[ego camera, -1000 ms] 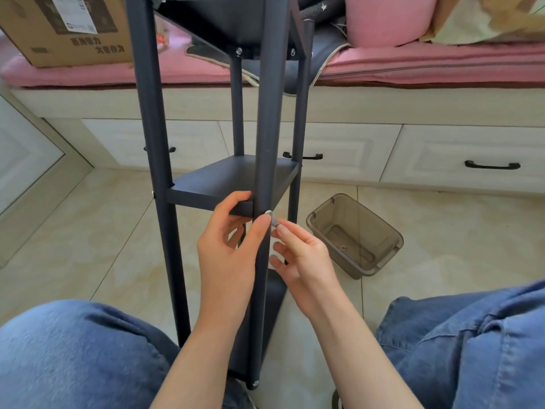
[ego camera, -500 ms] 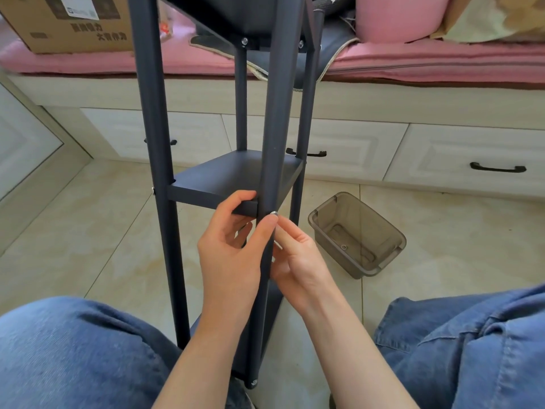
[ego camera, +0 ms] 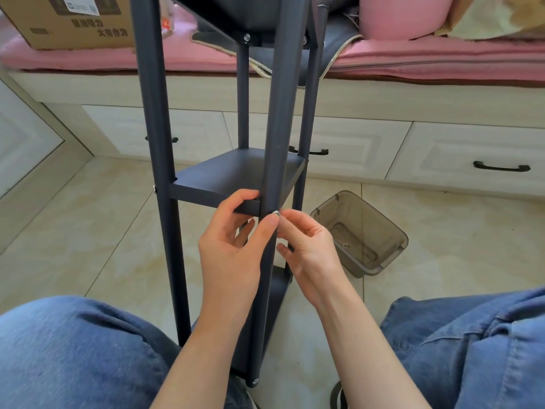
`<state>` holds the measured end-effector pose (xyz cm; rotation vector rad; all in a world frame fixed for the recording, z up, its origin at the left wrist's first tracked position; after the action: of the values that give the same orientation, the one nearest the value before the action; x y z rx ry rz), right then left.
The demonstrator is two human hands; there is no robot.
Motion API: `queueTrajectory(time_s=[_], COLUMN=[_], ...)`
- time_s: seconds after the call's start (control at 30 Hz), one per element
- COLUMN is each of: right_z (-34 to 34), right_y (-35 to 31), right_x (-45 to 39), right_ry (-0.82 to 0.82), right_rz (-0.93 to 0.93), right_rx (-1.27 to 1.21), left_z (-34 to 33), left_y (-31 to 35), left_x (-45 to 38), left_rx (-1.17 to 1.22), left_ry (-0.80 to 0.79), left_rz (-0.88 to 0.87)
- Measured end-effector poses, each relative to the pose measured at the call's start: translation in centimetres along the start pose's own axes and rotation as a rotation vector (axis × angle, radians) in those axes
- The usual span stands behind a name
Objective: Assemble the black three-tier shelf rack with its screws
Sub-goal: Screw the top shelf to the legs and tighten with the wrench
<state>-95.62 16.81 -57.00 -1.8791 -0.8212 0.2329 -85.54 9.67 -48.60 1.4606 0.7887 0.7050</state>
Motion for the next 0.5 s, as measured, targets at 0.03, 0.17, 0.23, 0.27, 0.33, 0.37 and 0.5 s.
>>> queueTrajectory(time_s=[0.03,0.17,0.23,0.27,0.33,0.37,0.5], right_z=[0.0,-0.4,-0.8,-1.0,-1.4,-1.6,-2.4], right_y=[0.2,0.6,0.7,0.7,0.9,1.0,1.1], right_x=[0.0,0.0,0.0,-0.1,-0.2,-0.3,-0.7], right_ry=[-0.001,-0.034,-0.073,-0.100,-0.135,-0.145,-0.196], right_rz=[-0.009,-0.024,-0.015,-0.011,-0.008,-0.008,-0.016], right_rx=[0.006,0.016,0.038,0.051,0.067,0.070,0.049], left_z=[0.0,0.0,0.0,0.0,0.0,0.0,0.1], left_y=[0.0,-0.1,-0.2,-0.2,-0.2,-0.2,-0.3], left_x=[0.0,-0.1,-0.2,-0.2,-0.2,-0.2,-0.2], left_rx=[0.004,0.019,0.014,0.014,0.022,0.027,0.010], left_ry=[0.000,0.002,0.001,0.000,-0.002,-0.003,-0.003], left_rz=[0.000,0.002,0.000,-0.001,-0.003,-0.004,-0.011])
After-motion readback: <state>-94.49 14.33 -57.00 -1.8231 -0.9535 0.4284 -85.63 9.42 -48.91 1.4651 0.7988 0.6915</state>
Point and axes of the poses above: each hand's wrist, its own x-axis away from the middle knuckle, its own z-axis out of the back of the hand, y = z × x, the point moved 7 cm from there along -x, towards the middle knuckle, and after that the axes turned 6 degrees about z, right-handed, at the moved point
